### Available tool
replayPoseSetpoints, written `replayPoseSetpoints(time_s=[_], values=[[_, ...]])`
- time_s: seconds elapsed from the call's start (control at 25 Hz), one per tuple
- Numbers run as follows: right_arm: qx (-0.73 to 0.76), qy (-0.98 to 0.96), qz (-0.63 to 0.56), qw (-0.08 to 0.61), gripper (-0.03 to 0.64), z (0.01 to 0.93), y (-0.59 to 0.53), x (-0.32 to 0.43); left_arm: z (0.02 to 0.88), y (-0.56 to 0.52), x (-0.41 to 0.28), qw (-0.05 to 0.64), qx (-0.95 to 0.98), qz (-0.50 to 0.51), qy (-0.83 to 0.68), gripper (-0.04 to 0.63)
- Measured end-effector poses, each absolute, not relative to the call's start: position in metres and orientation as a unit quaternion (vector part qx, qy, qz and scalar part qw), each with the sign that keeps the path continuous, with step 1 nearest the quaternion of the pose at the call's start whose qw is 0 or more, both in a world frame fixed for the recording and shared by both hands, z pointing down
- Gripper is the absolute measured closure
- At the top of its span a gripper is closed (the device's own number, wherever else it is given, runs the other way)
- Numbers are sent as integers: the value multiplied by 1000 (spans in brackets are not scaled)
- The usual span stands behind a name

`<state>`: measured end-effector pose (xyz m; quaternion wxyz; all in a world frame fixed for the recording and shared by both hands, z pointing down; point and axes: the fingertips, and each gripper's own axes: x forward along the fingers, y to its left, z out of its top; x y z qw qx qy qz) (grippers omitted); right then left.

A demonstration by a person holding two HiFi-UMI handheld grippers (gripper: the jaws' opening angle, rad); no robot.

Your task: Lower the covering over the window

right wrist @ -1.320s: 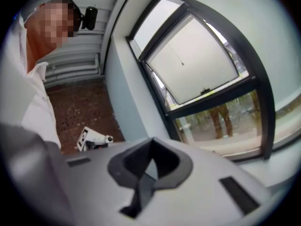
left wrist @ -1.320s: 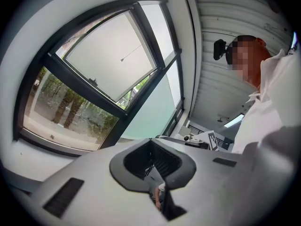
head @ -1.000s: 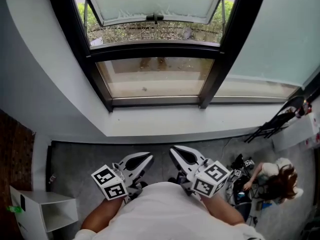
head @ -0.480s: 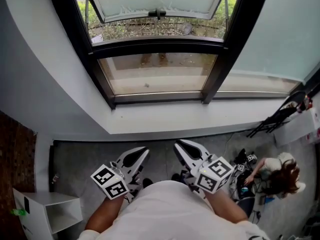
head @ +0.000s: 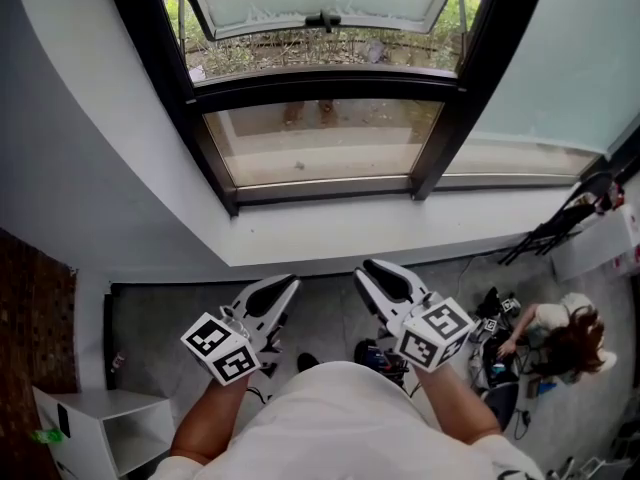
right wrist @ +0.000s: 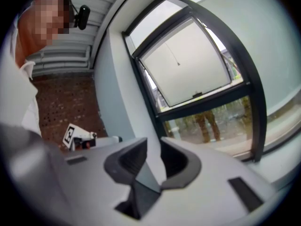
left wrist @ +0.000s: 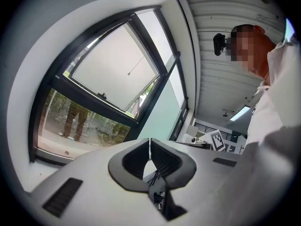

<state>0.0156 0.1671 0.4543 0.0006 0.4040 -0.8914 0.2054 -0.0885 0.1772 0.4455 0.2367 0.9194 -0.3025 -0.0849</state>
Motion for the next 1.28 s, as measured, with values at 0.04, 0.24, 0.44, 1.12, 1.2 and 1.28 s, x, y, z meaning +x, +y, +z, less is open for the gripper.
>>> replayPoseSetpoints(time_s=[0.04, 0.24, 0.44, 1.12, 1.2, 1.28], values=[[408, -890, 203, 2, 534, 455, 165, 12, 445, 175, -92, 235, 920, -83, -301, 580], [426, -886, 186, 4, 534, 451, 152, 2, 441, 163, -105, 223, 925, -79, -297, 580], [434, -885, 171, 6, 534, 445, 137, -1, 433, 148, -103, 203, 932, -76, -291, 580], [390, -912, 129, 15, 535, 430, 30, 31, 419, 47, -60, 166, 923, -74, -339, 580], [378, -917, 128, 17, 535, 426, 14, 37, 415, 33, -52, 165, 918, -76, -352, 580], [367, -921, 129, 19, 534, 425, -1, 43, 412, 18, -45, 162, 914, -79, -362, 580]])
